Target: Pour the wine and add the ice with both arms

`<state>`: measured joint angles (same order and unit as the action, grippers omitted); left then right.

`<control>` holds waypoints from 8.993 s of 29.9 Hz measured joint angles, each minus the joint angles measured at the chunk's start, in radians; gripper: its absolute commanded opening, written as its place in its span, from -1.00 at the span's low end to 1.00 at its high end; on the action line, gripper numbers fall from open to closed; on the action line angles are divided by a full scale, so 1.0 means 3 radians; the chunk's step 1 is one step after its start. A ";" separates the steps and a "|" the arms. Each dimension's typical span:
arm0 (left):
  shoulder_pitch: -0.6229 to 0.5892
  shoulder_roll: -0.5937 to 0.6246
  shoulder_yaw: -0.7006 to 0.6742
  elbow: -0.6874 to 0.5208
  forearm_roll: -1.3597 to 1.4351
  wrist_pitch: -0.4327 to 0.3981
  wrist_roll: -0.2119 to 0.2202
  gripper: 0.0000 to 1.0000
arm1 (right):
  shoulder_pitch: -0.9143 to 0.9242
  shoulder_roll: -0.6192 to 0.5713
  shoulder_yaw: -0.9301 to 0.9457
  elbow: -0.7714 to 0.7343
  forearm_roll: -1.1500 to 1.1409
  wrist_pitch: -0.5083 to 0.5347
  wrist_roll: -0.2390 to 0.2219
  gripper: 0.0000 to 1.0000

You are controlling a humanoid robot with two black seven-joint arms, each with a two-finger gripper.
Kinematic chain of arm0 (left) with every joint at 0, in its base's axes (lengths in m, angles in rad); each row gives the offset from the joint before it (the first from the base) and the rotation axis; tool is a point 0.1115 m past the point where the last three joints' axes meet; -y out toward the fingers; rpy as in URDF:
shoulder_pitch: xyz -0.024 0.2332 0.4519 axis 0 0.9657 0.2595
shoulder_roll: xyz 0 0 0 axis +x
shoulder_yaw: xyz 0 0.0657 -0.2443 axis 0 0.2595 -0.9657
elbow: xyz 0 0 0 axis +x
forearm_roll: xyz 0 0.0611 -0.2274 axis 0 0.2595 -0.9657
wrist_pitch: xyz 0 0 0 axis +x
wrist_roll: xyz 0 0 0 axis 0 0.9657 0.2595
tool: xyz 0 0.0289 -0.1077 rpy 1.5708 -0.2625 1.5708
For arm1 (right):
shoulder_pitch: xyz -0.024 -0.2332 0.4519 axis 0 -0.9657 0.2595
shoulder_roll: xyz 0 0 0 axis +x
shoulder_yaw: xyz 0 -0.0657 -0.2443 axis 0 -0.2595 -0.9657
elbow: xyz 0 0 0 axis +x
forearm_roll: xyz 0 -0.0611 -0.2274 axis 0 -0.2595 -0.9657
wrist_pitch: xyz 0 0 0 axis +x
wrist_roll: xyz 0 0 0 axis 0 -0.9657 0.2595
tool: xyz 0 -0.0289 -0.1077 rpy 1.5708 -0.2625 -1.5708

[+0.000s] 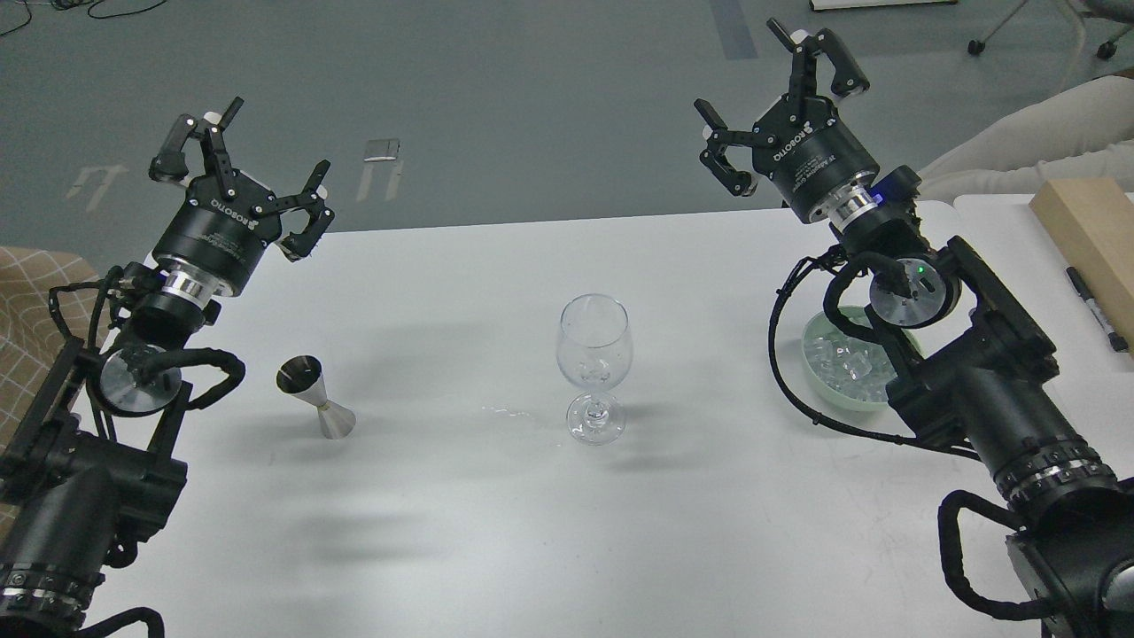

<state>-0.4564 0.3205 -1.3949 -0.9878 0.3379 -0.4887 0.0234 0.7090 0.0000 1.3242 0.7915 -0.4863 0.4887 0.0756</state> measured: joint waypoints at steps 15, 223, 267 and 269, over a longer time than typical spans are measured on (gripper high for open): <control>0.0011 0.0037 0.0011 -0.0089 0.0172 0.0000 -0.0100 0.95 | 0.0000 0.0000 -0.0007 0.0000 0.0000 0.0000 0.0000 0.98; 0.2579 -0.1068 -0.0570 -0.1673 -0.1433 0.1117 0.0495 0.91 | -0.0090 0.0000 -0.0007 0.0000 0.0000 0.0000 0.0009 0.98; 0.2049 -0.1068 -0.0575 -0.1152 -0.1435 0.1213 0.0386 0.88 | -0.0093 0.0000 -0.0007 -0.0005 0.0000 0.0000 0.0009 0.98; 0.2042 -0.1068 -0.0570 -0.1141 -0.1434 0.1213 0.0386 0.87 | -0.0093 0.0000 -0.0007 -0.0005 0.0000 0.0000 0.0009 0.98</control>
<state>0.1561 0.0000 -1.5659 -1.3301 -0.0922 -0.1247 0.1392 0.6811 0.0000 1.3223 0.7899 -0.4863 0.4887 0.0783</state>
